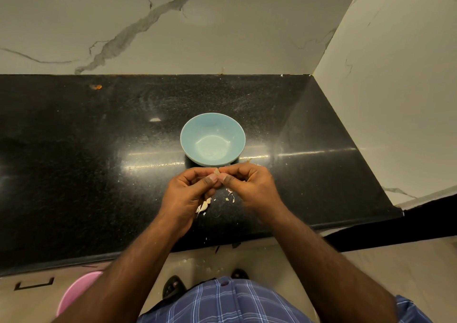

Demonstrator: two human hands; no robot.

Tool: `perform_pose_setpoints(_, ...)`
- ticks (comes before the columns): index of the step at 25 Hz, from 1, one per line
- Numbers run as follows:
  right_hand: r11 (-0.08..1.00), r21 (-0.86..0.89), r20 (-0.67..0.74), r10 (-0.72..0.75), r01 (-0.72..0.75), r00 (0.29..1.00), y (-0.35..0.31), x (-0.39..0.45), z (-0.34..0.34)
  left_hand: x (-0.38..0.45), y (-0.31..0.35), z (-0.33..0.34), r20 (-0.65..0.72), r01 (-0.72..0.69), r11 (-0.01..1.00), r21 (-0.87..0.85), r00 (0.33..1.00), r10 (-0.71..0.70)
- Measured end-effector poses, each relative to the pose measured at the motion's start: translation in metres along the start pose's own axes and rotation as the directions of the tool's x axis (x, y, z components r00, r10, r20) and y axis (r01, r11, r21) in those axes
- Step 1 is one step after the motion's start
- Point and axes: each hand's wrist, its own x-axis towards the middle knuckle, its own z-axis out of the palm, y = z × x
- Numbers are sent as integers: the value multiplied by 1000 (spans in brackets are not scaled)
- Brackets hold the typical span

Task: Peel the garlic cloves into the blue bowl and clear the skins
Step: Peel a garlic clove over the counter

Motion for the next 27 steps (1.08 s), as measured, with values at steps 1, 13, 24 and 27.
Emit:
perform_pose_setpoints(1, 1000, 3, -16, 14, -14, 1000, 0, 1, 0, -1, -1, 0, 6, -26, 999, 33, 1000, 26)
perform_pose_setpoints(13, 939, 240, -59, 268, -247, 962, -4, 4, -1, -2, -5, -2, -8, -168, 943, 286, 984, 178)
perform_pose_setpoints(24, 935, 220, -71, 298, -277, 952, -9, 6, -3, 2, -8, -3, -2, -171, 935, 312, 984, 181)
perform_pose_setpoints(27, 930, 243, -59, 300, -277, 952, -9, 6, -3, 2, -8, -2, 15, -171, 939, 297, 985, 174)
